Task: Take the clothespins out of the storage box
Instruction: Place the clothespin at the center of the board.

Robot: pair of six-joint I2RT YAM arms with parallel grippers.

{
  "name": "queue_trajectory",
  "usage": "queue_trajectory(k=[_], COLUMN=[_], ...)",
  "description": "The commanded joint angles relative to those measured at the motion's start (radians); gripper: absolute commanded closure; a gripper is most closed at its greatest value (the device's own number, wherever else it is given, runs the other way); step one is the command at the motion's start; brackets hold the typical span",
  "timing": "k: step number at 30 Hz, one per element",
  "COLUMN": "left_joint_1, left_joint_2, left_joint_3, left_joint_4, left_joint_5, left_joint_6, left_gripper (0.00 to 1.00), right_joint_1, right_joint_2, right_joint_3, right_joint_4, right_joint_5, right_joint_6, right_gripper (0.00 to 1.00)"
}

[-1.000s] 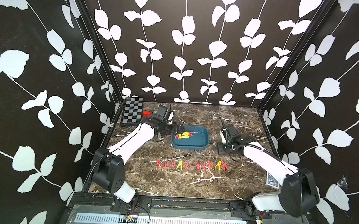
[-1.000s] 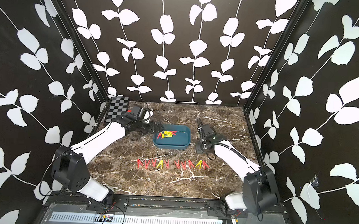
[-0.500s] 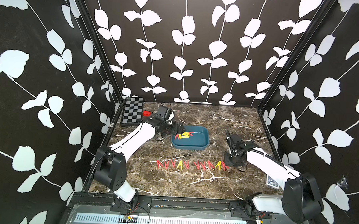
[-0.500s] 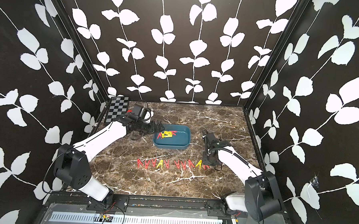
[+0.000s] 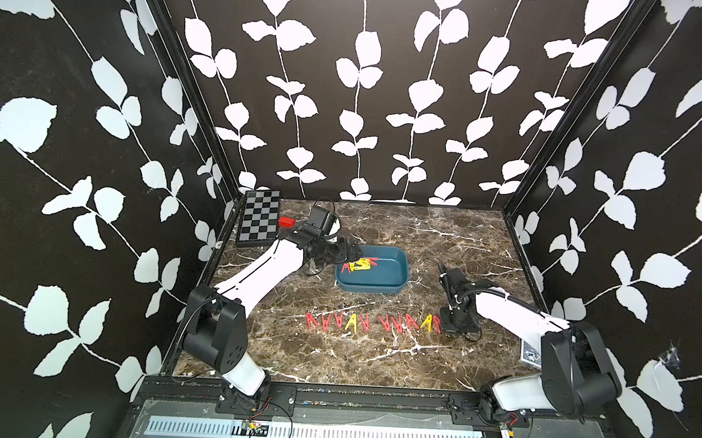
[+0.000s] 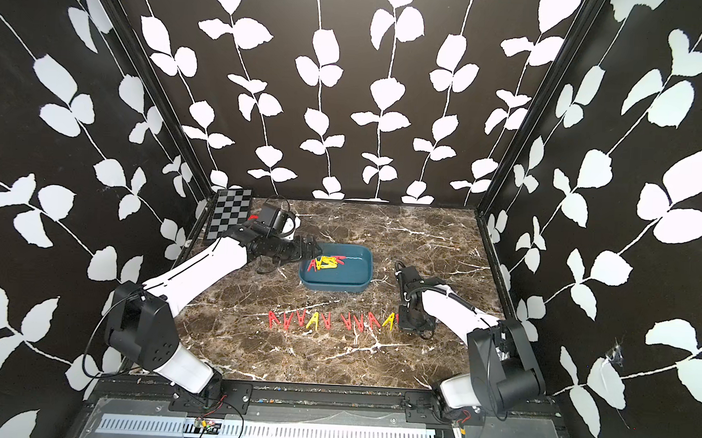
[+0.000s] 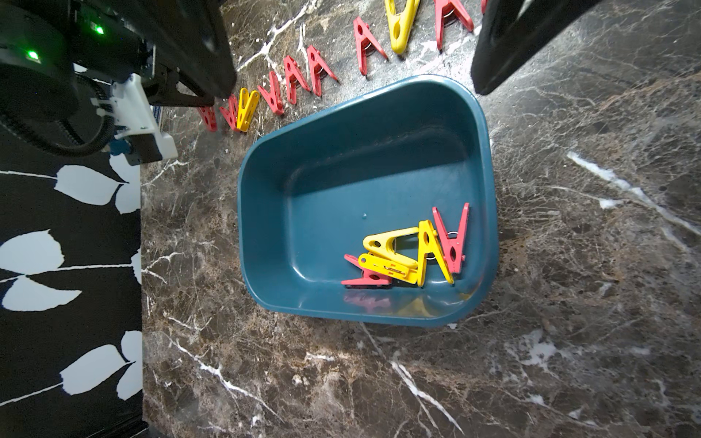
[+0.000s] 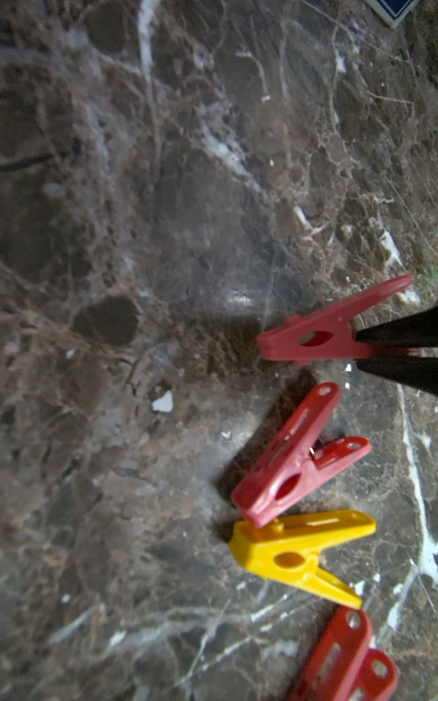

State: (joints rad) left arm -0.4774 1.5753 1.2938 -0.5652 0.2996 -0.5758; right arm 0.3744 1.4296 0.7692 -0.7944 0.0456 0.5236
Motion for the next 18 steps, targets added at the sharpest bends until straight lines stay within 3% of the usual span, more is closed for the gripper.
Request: queue_trajectory(k=[1, 10, 18], left_joint_1=[-0.005, -0.006, -0.01], left_joint_2=[-0.014, -0.02, -0.01], left_joint_3=[0.013, 0.014, 0.033], left_joint_4=[0.001, -0.019, -0.042], left_joint_5=[0.007, -0.012, -0.064], left_joint_6=[0.003, 0.01, 0.021], left_gripper=[0.01, 0.01, 0.01], right_joint_1=[-0.011, -0.015, -0.014], right_joint_2=[0.028, 0.03, -0.093], right_joint_3=[-0.002, 0.005, 0.077], right_joint_4=[-0.003, -0.011, -0.054], right_joint_5=[0.014, 0.014, 0.014], right_joint_6=[0.006, 0.006, -0.015], right_gripper=[1.0, 0.79, 0.56])
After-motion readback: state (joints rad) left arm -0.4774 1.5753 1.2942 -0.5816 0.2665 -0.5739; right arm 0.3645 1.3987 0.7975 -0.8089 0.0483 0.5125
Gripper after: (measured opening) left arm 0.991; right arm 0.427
